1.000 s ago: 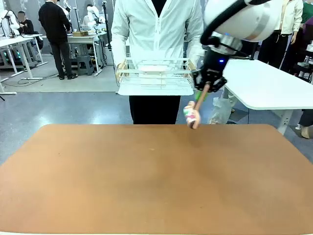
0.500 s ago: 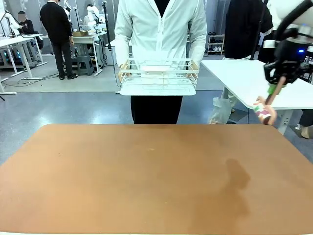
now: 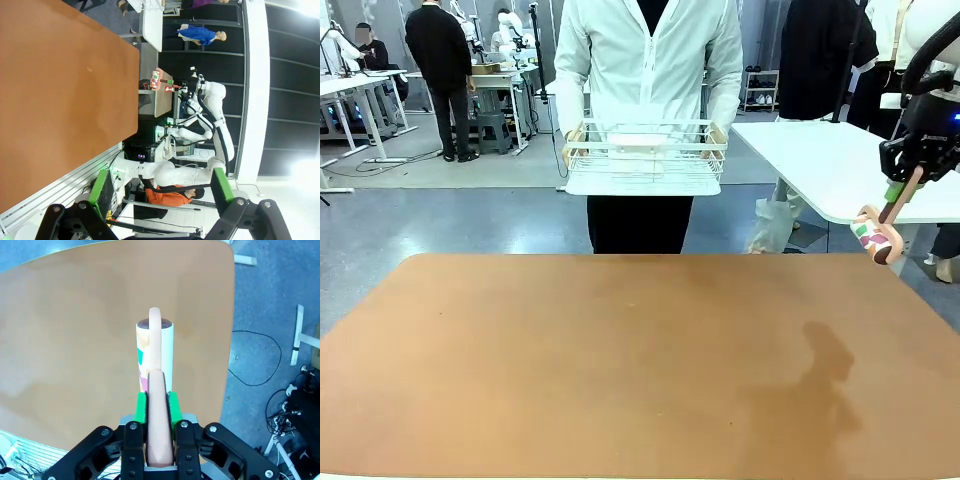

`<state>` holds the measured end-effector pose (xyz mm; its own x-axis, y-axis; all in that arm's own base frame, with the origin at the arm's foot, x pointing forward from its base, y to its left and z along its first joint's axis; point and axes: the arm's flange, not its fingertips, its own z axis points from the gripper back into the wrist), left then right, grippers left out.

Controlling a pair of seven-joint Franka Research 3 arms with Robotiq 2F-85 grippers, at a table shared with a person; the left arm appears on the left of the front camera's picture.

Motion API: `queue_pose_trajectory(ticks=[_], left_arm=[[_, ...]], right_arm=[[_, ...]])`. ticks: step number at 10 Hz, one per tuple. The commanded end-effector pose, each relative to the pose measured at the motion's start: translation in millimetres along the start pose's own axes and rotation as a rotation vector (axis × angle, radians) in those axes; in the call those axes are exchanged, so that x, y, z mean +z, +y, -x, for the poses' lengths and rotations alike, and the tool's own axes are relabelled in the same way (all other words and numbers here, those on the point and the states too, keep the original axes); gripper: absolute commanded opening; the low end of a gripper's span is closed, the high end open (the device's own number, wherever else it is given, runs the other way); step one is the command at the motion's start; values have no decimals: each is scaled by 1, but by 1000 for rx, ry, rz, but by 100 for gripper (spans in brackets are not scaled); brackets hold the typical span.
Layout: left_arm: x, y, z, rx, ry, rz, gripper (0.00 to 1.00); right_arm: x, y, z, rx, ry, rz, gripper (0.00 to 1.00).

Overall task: Clean the table.
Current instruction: Clean the table with the Lint Roller when the human lifts the Dish drying rack, then place the Lint Roller down when the Dish drying rack is positioned in the middle of the table.

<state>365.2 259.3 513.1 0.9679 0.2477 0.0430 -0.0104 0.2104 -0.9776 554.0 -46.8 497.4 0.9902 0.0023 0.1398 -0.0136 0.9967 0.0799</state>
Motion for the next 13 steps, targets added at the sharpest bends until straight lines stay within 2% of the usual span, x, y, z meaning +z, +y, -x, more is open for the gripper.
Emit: queue_pose_trajectory(ticks=[1, 13], left_arm=[[2, -2, 1, 0, -3, 5, 100], [2, -2, 1, 0, -3, 5, 100]], right_arm=[[6, 0, 2, -9, -3, 13, 21], [6, 0, 2, -9, -3, 13, 21]])
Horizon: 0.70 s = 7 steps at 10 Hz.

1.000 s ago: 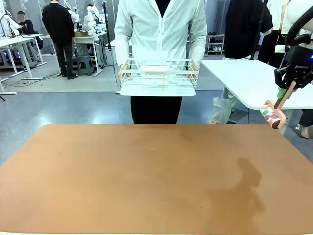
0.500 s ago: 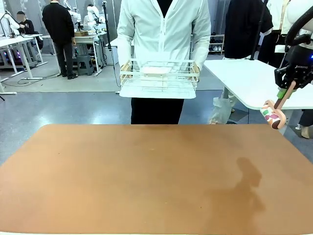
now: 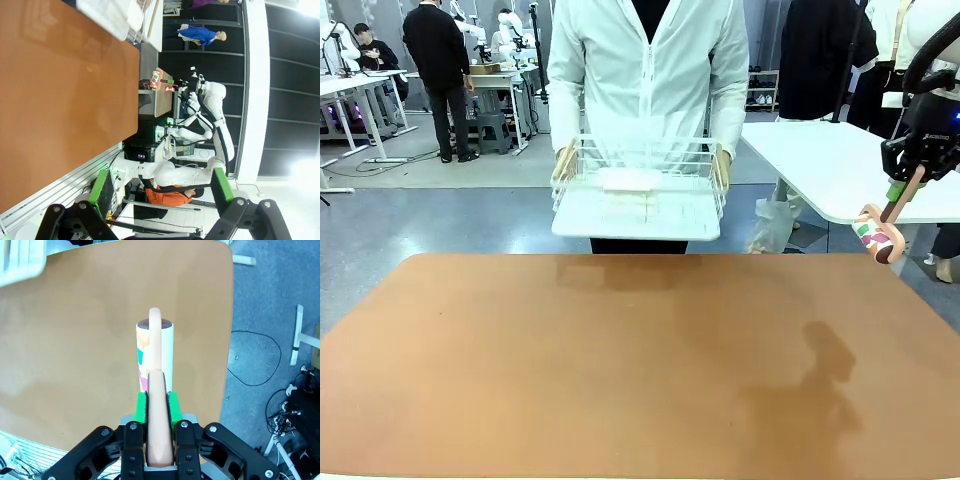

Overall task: Clean the table.
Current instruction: Place the Lint Roller down when the Dish drying rack is positioned in the middle of the table.

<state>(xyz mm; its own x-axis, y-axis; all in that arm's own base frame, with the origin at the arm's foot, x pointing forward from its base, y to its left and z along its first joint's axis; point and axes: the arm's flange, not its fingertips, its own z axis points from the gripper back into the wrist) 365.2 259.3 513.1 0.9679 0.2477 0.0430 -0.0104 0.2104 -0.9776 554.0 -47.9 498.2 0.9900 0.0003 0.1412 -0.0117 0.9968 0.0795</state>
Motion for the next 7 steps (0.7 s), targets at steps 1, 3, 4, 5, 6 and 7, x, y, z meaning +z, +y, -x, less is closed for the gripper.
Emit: queue_pose_trajectory(ticks=[1, 3, 4, 5, 6, 7], left_arm=[[2, -2, 1, 0, -3, 5, 100], [2, -2, 1, 0, -3, 5, 100], [2, -2, 1, 0, -3, 5, 100], [2, -2, 1, 0, -3, 5, 100], [2, -2, 1, 0, -3, 5, 100], [2, -2, 1, 0, -3, 5, 100]], right_arm=[[5, 1, 2, -7, -2, 12, 21], [5, 1, 2, -7, -2, 12, 21], [5, 1, 2, -7, -2, 12, 21], [5, 1, 2, -7, -2, 12, 21], [5, 1, 2, -7, -2, 12, 21], [5, 1, 2, -7, -2, 12, 21]])
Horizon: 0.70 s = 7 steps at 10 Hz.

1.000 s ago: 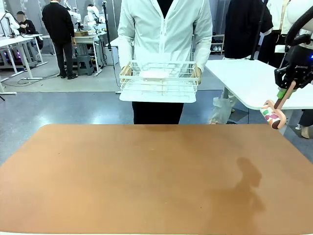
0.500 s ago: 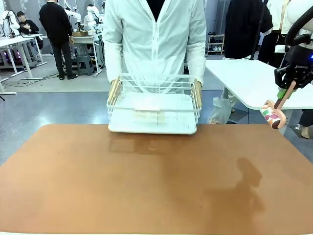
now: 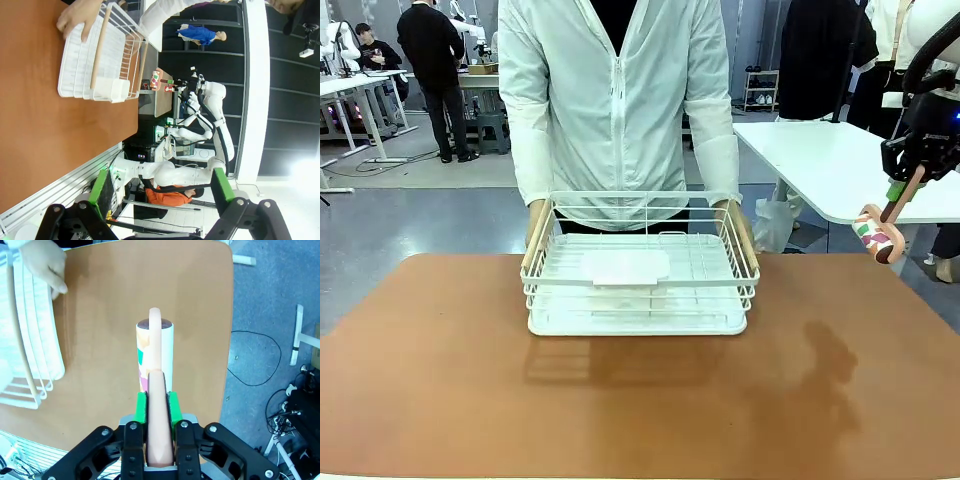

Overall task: Clean the table.
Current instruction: Place the Lint Roller down when the Dish drying rack is positioned in the middle of the table.

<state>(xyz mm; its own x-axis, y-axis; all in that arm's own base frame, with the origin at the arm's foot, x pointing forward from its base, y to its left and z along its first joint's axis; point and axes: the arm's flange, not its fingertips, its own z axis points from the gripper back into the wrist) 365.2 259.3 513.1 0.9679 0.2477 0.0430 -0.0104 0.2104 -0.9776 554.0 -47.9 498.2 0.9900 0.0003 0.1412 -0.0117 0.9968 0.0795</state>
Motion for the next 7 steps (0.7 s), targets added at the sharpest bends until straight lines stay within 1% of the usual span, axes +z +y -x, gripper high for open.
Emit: queue_pose_trajectory(ticks=[1, 7], left_arm=[[2, -2, 1, 0, -3, 5, 100], [2, -2, 1, 0, -3, 5, 100]], right_arm=[[5, 1, 2, -7, -2, 12, 21], [5, 1, 2, -7, -2, 12, 21]])
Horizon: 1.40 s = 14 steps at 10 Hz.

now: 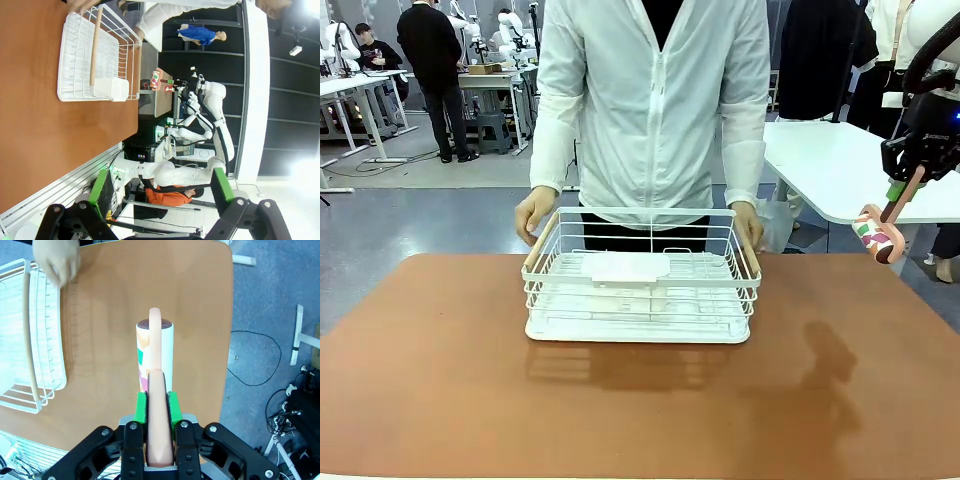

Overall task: Clean the table.
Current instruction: Place the Lint Roller down when the Dish drying rack is positioned in the middle of the table.

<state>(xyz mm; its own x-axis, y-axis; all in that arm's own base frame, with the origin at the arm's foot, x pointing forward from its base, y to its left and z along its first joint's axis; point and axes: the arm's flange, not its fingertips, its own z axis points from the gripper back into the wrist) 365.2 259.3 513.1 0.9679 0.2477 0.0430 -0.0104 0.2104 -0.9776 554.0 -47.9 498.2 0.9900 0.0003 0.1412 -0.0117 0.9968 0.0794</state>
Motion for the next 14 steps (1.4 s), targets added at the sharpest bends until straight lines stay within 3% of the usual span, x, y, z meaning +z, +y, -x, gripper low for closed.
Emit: queue_pose_trajectory(ticks=[1, 14], left_arm=[[2, -2, 1, 0, -3, 5, 100], [2, -2, 1, 0, -3, 5, 100]], right_arm=[[5, 1, 2, -7, -2, 12, 21], [5, 1, 2, -7, -2, 12, 21]])
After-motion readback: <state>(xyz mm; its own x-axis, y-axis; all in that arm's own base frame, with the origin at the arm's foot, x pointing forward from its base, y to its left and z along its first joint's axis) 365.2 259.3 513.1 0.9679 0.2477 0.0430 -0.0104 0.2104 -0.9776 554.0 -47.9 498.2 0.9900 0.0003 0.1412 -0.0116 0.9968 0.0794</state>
